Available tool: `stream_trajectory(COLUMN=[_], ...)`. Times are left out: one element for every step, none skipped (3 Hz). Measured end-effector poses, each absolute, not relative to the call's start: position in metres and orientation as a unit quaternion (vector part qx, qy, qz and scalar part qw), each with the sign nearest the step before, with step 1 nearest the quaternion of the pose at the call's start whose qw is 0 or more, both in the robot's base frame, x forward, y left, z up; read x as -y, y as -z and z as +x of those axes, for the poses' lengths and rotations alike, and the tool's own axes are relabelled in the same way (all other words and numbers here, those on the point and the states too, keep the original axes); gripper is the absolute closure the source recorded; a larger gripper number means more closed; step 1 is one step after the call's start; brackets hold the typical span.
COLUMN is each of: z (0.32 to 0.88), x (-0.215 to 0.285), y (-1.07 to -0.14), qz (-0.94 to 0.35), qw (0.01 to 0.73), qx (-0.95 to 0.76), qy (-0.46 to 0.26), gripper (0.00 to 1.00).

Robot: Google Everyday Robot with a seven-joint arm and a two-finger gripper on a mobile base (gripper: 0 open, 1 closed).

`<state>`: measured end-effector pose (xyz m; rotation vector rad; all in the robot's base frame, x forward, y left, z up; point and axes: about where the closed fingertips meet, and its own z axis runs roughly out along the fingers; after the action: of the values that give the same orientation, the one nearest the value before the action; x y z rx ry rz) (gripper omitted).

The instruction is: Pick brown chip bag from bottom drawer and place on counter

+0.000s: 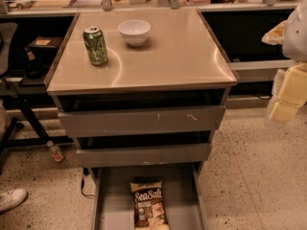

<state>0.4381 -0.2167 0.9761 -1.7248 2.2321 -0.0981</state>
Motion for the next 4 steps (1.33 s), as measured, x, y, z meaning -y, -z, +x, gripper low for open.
stream_trajectory(z=[0.438,0.429,0.411,0.39], x=[0.217,0.203,0.172,0.139], y=[-0.976,-0.954,-0.909,-0.849], qz=[-0.603,-0.608,-0.619,-0.63], qw=[0.159,0.157,0.154,0.131], qx=[-0.781,-0.778,-0.77,-0.764], qy=[0.034,0.021,-0.008,-0.046], gripper=[0.0,0.0,0.0,0.0])
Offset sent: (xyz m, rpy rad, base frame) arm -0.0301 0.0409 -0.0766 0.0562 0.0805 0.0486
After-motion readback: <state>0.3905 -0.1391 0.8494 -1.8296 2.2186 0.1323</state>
